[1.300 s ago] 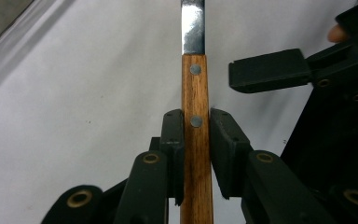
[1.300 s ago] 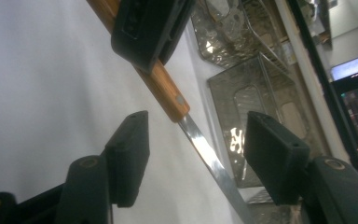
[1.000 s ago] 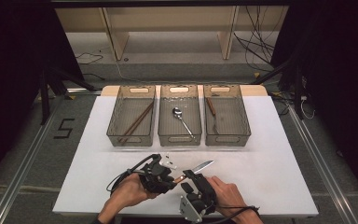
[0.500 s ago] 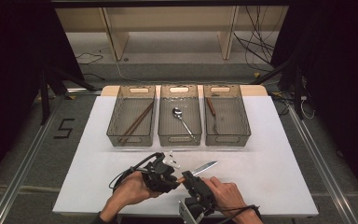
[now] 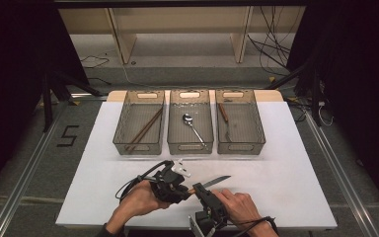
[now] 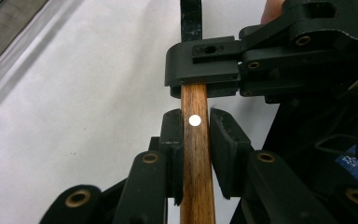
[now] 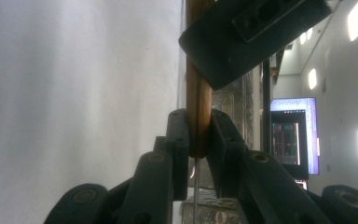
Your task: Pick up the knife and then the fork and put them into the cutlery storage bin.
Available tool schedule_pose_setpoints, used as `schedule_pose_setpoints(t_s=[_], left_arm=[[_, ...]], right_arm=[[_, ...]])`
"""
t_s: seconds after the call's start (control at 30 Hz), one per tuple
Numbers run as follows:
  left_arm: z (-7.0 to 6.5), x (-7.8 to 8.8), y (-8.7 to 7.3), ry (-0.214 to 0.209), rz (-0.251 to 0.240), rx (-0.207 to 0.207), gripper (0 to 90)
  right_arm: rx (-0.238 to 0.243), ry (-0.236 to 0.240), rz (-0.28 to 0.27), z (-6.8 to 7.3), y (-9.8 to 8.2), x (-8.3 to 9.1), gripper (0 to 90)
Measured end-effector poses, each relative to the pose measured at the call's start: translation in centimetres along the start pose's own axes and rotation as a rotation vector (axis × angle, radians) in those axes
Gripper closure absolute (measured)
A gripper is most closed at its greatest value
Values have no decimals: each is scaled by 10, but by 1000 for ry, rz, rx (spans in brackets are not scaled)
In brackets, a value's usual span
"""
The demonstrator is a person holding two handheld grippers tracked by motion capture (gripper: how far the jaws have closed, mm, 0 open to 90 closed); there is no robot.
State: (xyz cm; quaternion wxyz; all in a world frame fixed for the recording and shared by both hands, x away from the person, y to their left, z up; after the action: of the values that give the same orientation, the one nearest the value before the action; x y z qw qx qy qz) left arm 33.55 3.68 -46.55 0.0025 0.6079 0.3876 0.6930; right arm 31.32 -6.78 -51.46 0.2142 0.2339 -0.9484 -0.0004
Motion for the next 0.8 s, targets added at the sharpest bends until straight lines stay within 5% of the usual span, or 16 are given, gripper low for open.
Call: schedule_pose_setpoints(t_s=[0.23,0.53,0.8], left_arm=[[6,9,-2,3,-40,24,584],[21,39,-10,82,-139,36,429],[30,45,-24,122,-241,62,351]], right_arm=[[7,-7,28,-2,-6,0,811],[-52,-32,57,-17,-25,5,811],[-267,-45,66,-55,-55,14,812]])
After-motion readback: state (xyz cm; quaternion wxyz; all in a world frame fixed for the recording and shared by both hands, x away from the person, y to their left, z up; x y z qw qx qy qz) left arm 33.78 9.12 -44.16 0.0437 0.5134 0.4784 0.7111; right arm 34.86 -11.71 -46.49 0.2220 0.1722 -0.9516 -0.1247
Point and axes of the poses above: each handheld gripper's, and its own axes: x roughly backward along the jaws, y roughly out of its top, z roughly to its left, the point moved 6 cm from there along -x, roughly forward along the jaws, and after that the axes turned 5 degrees about y, right-handed, at the moved point
